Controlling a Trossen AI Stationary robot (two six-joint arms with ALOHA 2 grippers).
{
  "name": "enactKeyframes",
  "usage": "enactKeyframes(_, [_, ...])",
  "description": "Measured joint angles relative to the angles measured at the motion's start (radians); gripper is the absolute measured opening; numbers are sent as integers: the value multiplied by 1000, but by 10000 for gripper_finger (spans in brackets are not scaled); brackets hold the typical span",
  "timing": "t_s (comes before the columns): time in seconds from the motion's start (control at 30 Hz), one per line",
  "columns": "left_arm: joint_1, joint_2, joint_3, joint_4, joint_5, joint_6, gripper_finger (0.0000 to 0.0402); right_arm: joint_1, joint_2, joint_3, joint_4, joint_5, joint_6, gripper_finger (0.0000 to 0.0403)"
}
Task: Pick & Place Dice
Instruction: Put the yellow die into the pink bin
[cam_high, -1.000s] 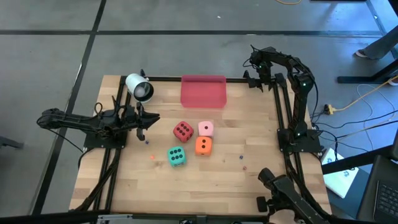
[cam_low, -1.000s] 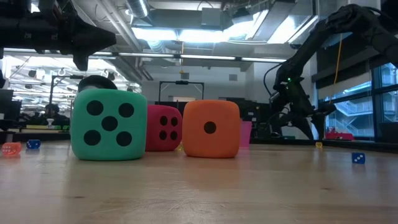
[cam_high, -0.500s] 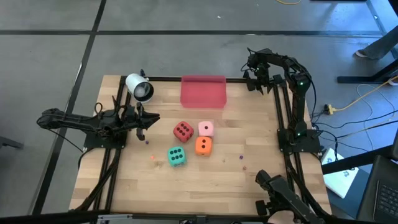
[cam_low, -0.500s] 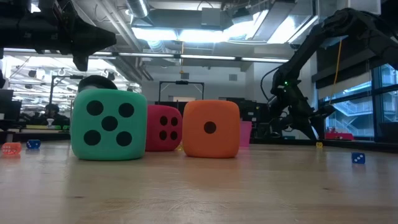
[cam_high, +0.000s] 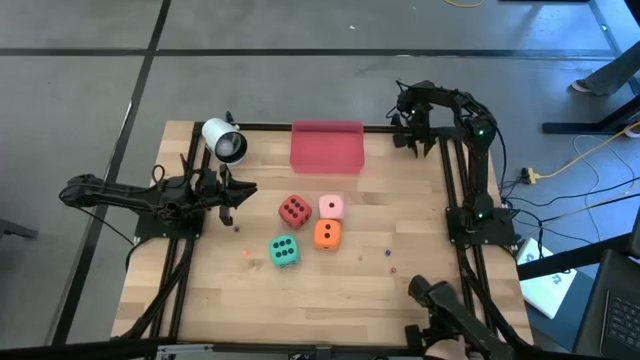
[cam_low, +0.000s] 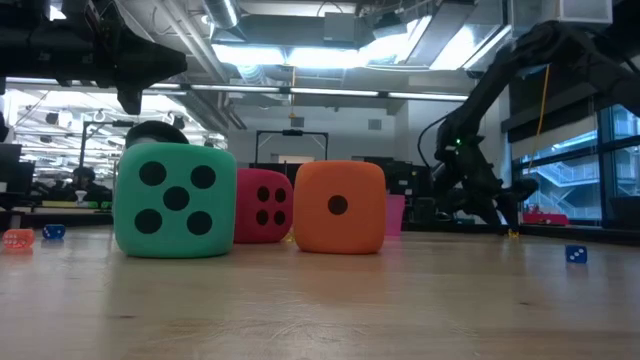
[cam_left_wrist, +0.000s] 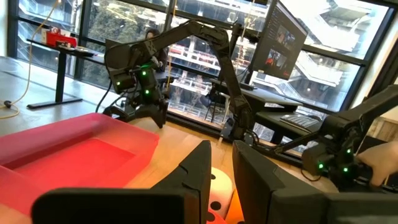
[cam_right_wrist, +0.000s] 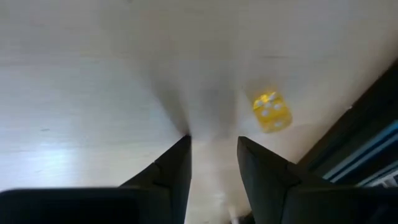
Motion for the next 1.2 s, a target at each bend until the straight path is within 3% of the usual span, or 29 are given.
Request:
enactKeyframes(0.33, [0, 0, 0, 0, 0, 1, 61, -3, 11, 13, -83, -43, -82, 131])
enactKeyframes(0.43, [0, 0, 0, 0, 0, 1, 61, -4, 11, 15, -146, 25, -74, 131])
enactKeyframes(0.67, [0, 0, 0, 0, -1, 1, 61, -4, 11, 114, -177, 292, 32, 131])
enactKeyframes(0.87, [0, 0, 0, 0, 7, -14, 61, 10, 10, 143, -160, 319, 109, 131])
enactKeyframes(1.2, [0, 0, 0, 0, 25, -10, 61, 16, 10, 56, -158, 328, 105, 110])
